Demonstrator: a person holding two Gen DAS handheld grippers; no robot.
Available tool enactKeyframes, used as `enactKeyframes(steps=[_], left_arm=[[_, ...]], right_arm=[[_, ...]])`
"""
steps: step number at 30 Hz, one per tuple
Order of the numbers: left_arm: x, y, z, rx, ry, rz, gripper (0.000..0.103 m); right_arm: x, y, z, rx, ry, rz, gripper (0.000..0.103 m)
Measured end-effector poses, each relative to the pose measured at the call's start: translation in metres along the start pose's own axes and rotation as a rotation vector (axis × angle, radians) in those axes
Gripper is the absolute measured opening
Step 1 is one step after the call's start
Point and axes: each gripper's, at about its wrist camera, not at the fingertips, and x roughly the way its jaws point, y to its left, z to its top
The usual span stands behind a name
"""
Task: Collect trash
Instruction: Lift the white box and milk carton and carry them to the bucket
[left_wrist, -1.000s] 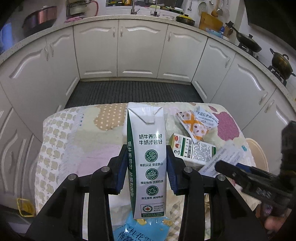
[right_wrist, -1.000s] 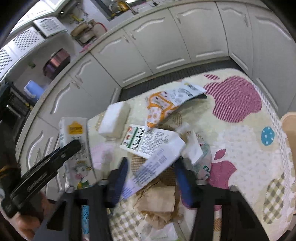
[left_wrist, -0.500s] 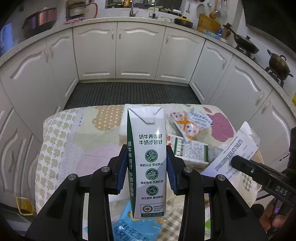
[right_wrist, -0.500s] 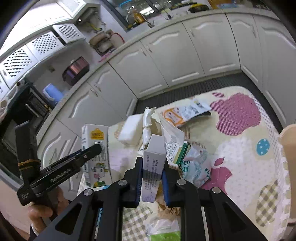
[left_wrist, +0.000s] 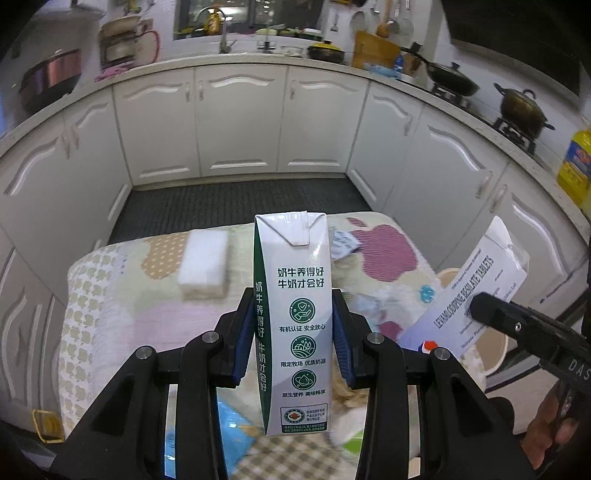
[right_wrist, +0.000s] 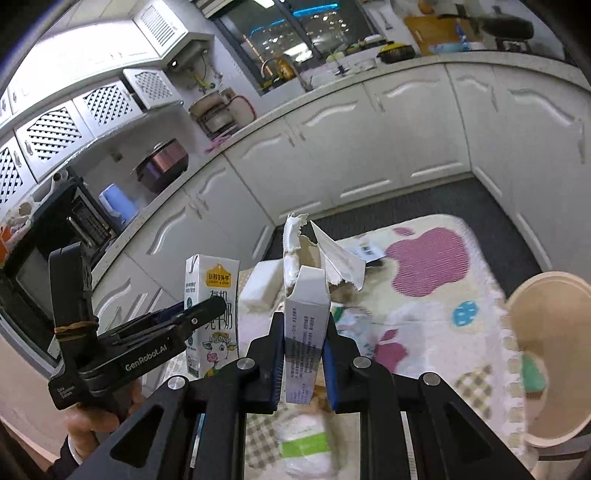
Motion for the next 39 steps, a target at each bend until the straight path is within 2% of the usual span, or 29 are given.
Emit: enactKeyframes(steps=[11,21,27,32,39], left_arm=[[0.006,-0.081,0.006,0.103,0.014,-0.1,0.036],[0.026,-0.164,0.009,0.204,0.056,-0.199,0.036],[0.043,-0.206,0.009,0.244,0.093,-0.244,0.036],[0.06,-0.229,0.007,0.248,0.134,-0.273,0.036],[0.085,-0.253,0.003,0.261,0.174,-0.277,0.036]], right_arm=[[-0.064,-0.062,0.002,0.074,-0.081,-0.109,0.017],[-0.115,-0.129,-0.007,0.149,-0.131,-0.252,0.017],[-0.13,-0.164,-0.016,0.189,-0.131,-0.321,0.017],[-0.135,-0.187,-0.022,0.221,-0.124,-0.339,0.017],[-0.134,-0.208,-0.03,0.253,-0.101,-0.375,0.017]])
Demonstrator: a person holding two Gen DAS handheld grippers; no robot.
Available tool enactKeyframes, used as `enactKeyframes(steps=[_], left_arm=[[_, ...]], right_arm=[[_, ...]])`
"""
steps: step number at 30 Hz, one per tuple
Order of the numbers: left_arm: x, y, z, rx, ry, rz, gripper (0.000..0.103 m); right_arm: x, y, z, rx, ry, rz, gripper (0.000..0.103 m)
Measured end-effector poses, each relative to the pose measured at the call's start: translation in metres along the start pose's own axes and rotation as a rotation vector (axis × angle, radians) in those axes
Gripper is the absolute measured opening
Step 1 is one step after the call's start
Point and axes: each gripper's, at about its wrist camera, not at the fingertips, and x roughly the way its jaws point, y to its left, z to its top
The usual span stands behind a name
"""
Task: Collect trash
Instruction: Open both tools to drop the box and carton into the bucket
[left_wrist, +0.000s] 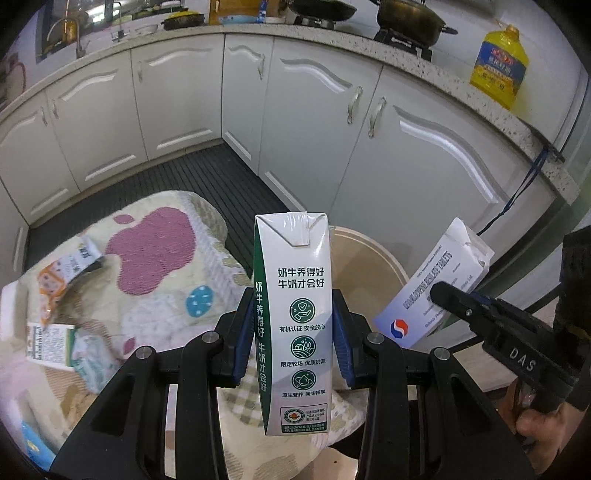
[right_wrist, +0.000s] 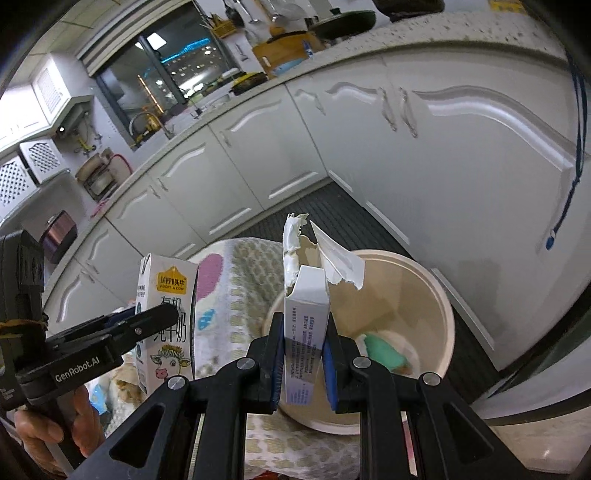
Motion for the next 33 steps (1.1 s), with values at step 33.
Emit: enactKeyframes(steps=[33], left_arm=[[0.052,-0.003,-0.004,-0.08,0.053,-0.071,0.053]], right_arm=[[0.054,-0.027,-0.019,0.046,0.112,-0.153,0.048]])
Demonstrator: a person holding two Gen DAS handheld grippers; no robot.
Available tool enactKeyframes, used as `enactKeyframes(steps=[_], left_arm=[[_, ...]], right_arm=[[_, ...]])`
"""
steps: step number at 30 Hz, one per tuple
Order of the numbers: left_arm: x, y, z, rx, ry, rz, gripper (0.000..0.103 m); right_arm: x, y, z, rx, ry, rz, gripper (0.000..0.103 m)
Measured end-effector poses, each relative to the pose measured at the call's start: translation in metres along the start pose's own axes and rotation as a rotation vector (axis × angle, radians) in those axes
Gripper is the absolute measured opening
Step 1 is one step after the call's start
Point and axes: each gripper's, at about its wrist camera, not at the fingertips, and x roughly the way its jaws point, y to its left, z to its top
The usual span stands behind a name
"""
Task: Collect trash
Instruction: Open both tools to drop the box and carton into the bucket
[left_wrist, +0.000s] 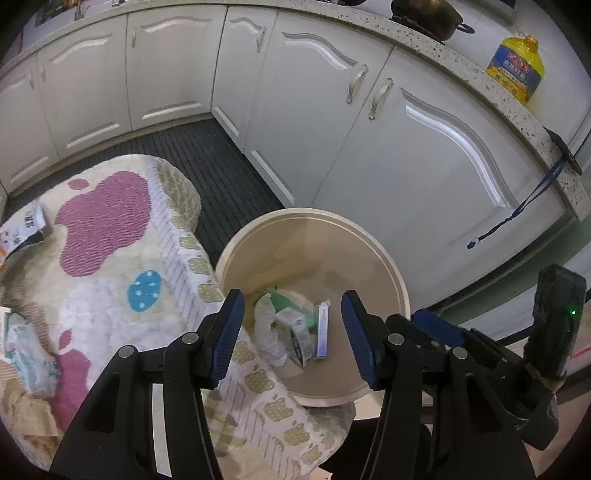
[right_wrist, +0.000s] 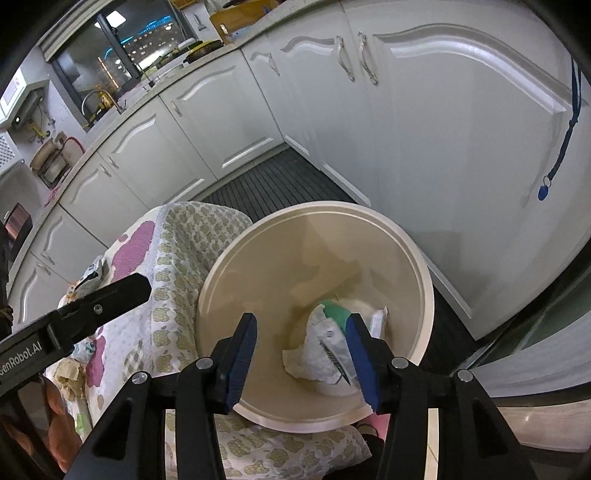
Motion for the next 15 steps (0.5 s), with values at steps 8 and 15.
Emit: enactKeyframes(steps=[8,15], left_arm=[[-0.019,0.005,-0.002,0.0,-0.025,0.022,0.053],[-0.053,0.018,-0.01,0.012,-0.05,0.039,0.053]], right_arm=[[-0.01,0.015,0.003,-0.021,-0.021,0.007,0.048],[-0.024,0.042,0.002,-0.071,-0.041,0.047,0.048]])
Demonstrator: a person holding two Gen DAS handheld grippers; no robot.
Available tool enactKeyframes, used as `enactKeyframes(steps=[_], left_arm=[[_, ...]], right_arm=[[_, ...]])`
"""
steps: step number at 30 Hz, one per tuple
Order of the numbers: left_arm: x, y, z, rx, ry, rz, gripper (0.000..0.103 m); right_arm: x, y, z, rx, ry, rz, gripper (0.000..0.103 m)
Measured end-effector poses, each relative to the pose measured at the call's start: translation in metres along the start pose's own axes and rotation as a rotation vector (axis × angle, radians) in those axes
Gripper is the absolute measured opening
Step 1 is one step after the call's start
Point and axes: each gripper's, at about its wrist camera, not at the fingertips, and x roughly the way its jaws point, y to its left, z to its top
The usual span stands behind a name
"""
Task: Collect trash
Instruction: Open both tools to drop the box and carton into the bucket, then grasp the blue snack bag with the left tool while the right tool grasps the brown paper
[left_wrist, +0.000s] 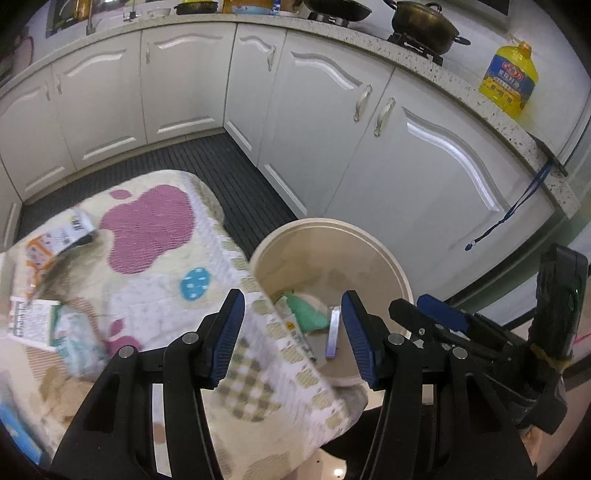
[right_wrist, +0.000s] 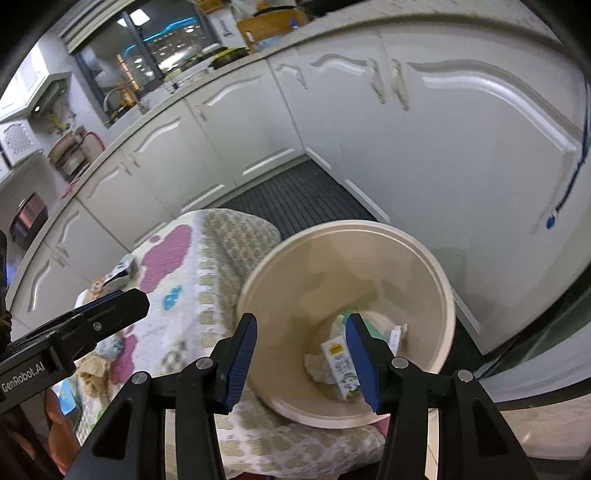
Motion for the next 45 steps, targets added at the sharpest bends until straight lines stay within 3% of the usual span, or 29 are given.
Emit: enactKeyframes(steps=[6,12,20,27,32,36,45], left_arm=[[-0.042,0.037,-0.009,-0.014,-0.028,0.031,0.053],[-0.087,0.099,-0.026,-0.072,-0.04,0.086,0.053],[-0.134,0.177,-0.067,-0.183,-0.041,0.178,0.053],[-0.165,0.224,-0.101,-0.274,-0.043,0.201,0.053],[-0.18,0.252,-0.125,-0.333,-0.027,0.207,0.053],[-0.185,0.266,-0.144,-0.366,-0.003,0.174,0.06],[-0.166,0.281,-0.169,-0.321,0.105,0.1,0.06]], right_arm=[[-0.006,0.041,-0.002,-0.07,-0.006,0.057,0.048],[-0.002,0.084,-0.008,-0.135,0.017,0.139,0.048],[0.015,0.144,-0.024,-0.234,0.074,0.215,0.048],[0.03,0.189,-0.04,-0.304,0.133,0.281,0.048],[0.039,0.215,-0.055,-0.355,0.176,0.324,0.049],[0.051,0.232,-0.064,-0.373,0.221,0.358,0.049],[0.073,0.255,-0.077,-0.383,0.289,0.372,0.049]])
